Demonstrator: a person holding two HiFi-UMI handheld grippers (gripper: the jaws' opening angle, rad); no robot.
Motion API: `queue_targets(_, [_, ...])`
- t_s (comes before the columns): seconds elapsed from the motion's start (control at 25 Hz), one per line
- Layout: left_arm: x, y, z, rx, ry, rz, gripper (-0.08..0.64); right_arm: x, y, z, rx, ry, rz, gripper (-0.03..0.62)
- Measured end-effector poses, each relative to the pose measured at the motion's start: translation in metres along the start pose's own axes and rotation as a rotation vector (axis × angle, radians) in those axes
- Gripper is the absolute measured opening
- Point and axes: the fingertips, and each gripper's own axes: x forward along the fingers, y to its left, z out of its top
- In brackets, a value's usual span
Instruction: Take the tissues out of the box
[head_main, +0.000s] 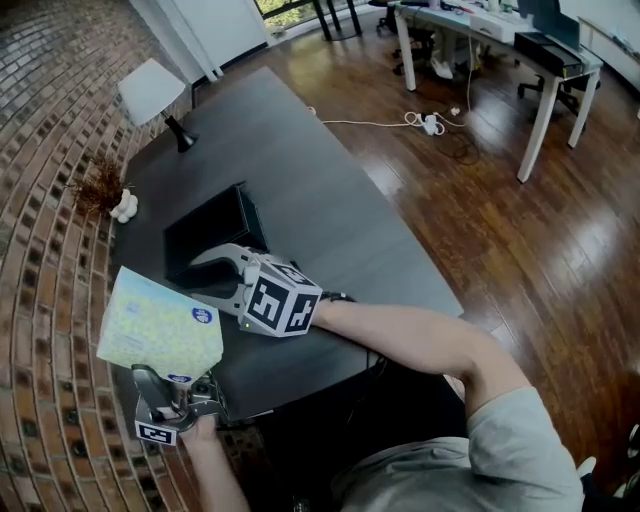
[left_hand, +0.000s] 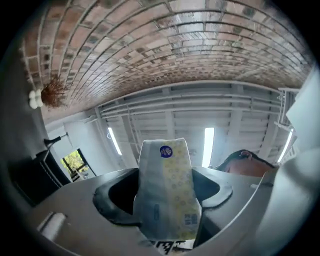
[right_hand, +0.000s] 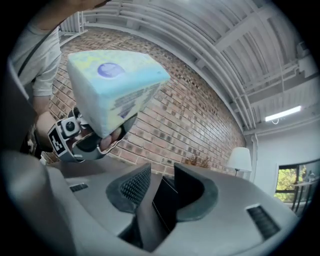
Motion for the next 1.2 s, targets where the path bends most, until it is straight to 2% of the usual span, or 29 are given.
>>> queue_targets(0.12, [-0.017, -0.001, -0.009, -0.092, -0.083, -0.021, 0.337, -0.001, 0.002, -0.001, 0.004, 0.002, 0.005, 0.146])
queue_targets(0.28, [-0.034, 0.004, -0.019, -0.254, -0.202, -0.073, 0.337, -0.004, 0.007, -0.001, -0.027, 0.001, 0.022, 0.146])
queue_targets(0.36, [-0.038, 0.005, -0.026, -0.292, -0.214, -0.09, 0.337, -0.004, 0.009, 0.0, -0.036, -0.001, 0.026, 0.146])
queue_targets(0.6, [-0.031, -0.016, -0.039, -0.244, -0.128, -0.143, 0.337, -0.014, 0.008, 0.003, -0.041, -0.024, 0.004, 0.146])
queue_targets(0.8, [-0.023, -0.023, -0.035, -0.203, -0.141, -0.186, 0.337, -0.019, -0.007, 0.007, -0.026, -0.019, -0.009, 0.146])
queue_targets(0.88, [-0.024, -0.016, -0.034, -0.181, -0.186, -0.167, 0.337, -0.02, -0.012, 0.004, -0.041, 0.005, 0.002, 0.146])
queue_targets(1.0, [-0.033, -0.009, -0.03, -0.096, -0.235, -0.121, 0.337, -0.019, -0.011, 0.0, -0.044, 0.015, -0.001, 0.146])
queue_targets(1.08, [-0.039, -0.013, -0.026, -0.047, -0.222, -0.135, 0.339, -0.018, -0.007, 0.0, -0.031, 0.007, -0.018, 0.146])
queue_targets(1.2, [-0.041, -0.022, -0.025, -0.065, -0.193, -0.185, 0.337, -0.018, -0.002, 0.001, -0.025, 0.01, 0.002, 0.146])
